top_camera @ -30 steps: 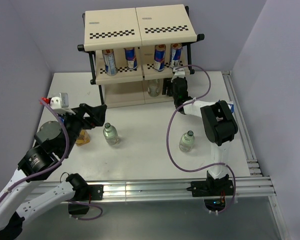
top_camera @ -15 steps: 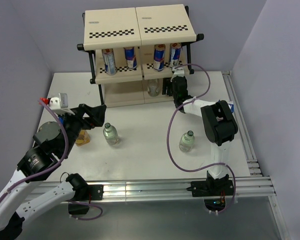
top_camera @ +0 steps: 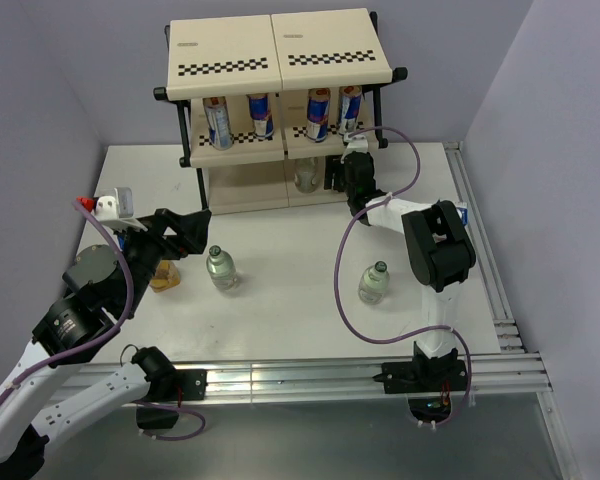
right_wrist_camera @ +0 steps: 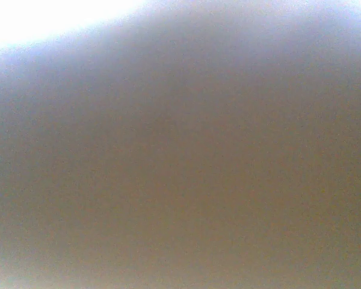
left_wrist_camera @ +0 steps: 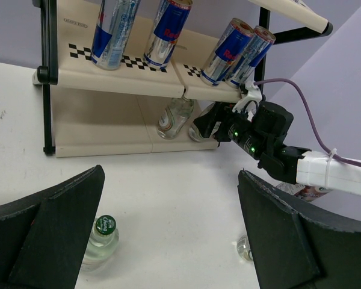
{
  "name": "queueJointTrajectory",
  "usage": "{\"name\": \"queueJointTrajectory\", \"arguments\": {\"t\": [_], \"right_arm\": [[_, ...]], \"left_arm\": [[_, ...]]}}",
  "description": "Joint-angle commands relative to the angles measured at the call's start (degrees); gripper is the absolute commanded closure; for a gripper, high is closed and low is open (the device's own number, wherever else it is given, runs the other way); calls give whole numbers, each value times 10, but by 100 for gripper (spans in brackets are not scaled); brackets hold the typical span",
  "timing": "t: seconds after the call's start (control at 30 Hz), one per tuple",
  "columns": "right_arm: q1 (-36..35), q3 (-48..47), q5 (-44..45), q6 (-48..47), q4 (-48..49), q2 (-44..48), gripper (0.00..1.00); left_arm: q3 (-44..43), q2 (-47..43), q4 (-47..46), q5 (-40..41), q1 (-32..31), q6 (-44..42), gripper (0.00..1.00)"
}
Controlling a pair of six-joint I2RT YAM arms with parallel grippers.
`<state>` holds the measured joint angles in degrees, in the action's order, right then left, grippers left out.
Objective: Place and organize the beverage onto the shelf
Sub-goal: Place the drink on the shelf.
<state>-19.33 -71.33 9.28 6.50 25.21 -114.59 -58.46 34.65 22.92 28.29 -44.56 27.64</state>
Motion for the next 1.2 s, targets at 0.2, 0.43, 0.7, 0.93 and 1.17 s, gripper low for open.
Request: {"name": "queueJointTrajectory", "arguments": {"t": [0.2,0.43,0.7,0.93,1.17], "right_arm": [[4,-64,-38,25,39,-6,50],[4,-79,-47,22,19,-14,49],[5,-80,-47,23,18,-13,48],[5,-80,-51,23,16,-13,44],[7,-94,-61,22,2,-20,43]], "left_arm": [[-5,-4,-24,-7,3,-15,1],[-5,-2,-26,-7,3,-18,1],[-5,-1,-27,-7,3,-20,0],[-4,1,-27,-7,3,-21,1],[-3,-2,-27,-5,3,-21,0]]}}
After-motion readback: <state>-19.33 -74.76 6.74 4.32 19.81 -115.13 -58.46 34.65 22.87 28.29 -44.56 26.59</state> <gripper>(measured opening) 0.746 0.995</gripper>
